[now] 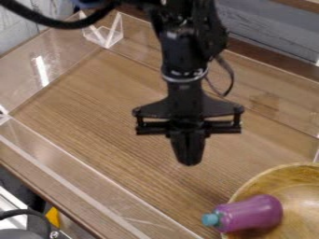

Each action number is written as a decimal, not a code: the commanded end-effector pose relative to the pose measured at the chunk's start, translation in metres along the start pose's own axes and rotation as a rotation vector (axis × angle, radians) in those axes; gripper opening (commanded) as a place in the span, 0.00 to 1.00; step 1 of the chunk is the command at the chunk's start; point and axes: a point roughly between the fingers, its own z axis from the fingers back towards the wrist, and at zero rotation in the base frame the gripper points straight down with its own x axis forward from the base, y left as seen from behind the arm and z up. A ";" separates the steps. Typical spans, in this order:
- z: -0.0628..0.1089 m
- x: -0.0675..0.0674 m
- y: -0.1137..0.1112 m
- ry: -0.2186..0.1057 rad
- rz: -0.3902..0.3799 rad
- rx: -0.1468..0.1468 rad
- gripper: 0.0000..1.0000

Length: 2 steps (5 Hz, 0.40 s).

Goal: Remove the purple eggplant from inside the brown bowl and put it on the table

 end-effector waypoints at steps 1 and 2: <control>0.011 0.008 -0.006 -0.047 -0.033 -0.037 0.00; 0.011 0.011 -0.003 -0.054 -0.051 -0.037 0.00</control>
